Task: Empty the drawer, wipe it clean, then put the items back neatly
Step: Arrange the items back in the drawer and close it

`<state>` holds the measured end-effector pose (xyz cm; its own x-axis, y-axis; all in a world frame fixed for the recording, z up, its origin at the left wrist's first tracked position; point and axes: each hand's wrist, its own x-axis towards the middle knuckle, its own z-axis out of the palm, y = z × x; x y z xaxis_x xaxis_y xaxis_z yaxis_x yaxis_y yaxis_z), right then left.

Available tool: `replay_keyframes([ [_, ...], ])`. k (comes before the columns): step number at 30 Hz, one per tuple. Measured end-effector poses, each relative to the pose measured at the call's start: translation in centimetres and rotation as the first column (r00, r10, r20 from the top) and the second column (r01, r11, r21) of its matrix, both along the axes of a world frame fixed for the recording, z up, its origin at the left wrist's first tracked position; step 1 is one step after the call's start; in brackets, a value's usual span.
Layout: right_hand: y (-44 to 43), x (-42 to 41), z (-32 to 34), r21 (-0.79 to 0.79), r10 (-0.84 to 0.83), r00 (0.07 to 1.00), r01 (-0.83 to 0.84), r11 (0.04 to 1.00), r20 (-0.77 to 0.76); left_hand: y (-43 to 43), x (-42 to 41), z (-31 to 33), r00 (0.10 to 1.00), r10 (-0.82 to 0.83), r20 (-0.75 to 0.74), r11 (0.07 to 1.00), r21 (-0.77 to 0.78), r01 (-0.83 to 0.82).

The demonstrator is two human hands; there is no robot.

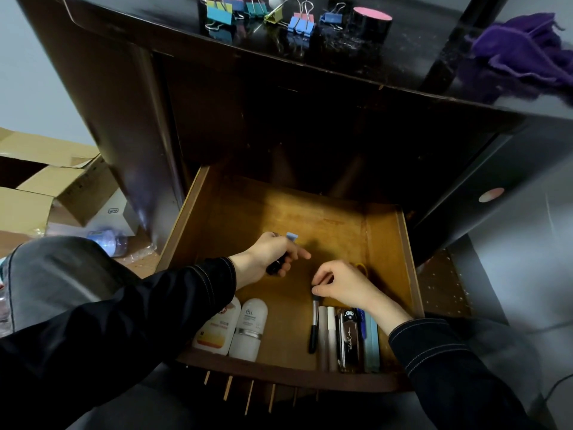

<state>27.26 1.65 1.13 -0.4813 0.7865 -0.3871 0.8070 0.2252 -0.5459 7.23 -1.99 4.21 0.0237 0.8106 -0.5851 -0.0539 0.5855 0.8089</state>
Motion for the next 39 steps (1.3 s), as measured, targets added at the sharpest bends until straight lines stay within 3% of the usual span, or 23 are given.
replay_keyframes([
  [8,-0.5,-0.2,0.5,-0.064,0.206,0.972,-0.199,0.978,0.112,-0.2,0.3,0.3,1.000,-0.003,-0.003,1.000,-0.005,0.003],
  [23,-0.6,-0.2,0.7,-0.069,0.202,0.973,-0.195,0.978,0.115,0.1,0.8,0.1,0.997,0.034,0.066,0.998,-0.063,-0.030],
  [27,-0.3,0.1,0.5,-0.093,0.119,0.993,-0.116,0.989,0.027,0.2,0.6,-0.2,0.997,0.027,0.073,0.998,-0.061,-0.023],
  [32,0.6,0.2,1.0,0.089,-0.148,0.968,0.169,0.982,-0.204,0.1,0.5,-0.8,0.992,-0.097,0.081,0.994,-0.036,0.100],
  [35,0.5,-0.1,1.8,-0.001,-0.203,0.896,0.221,0.975,-0.395,-0.1,0.9,-0.7,0.968,-0.212,0.132,0.975,-0.031,0.218],
  [39,0.4,-0.3,2.0,-0.106,-0.258,0.835,0.237,0.966,-0.487,-0.3,1.1,-0.5,0.944,-0.301,0.138,0.953,0.027,0.300],
])
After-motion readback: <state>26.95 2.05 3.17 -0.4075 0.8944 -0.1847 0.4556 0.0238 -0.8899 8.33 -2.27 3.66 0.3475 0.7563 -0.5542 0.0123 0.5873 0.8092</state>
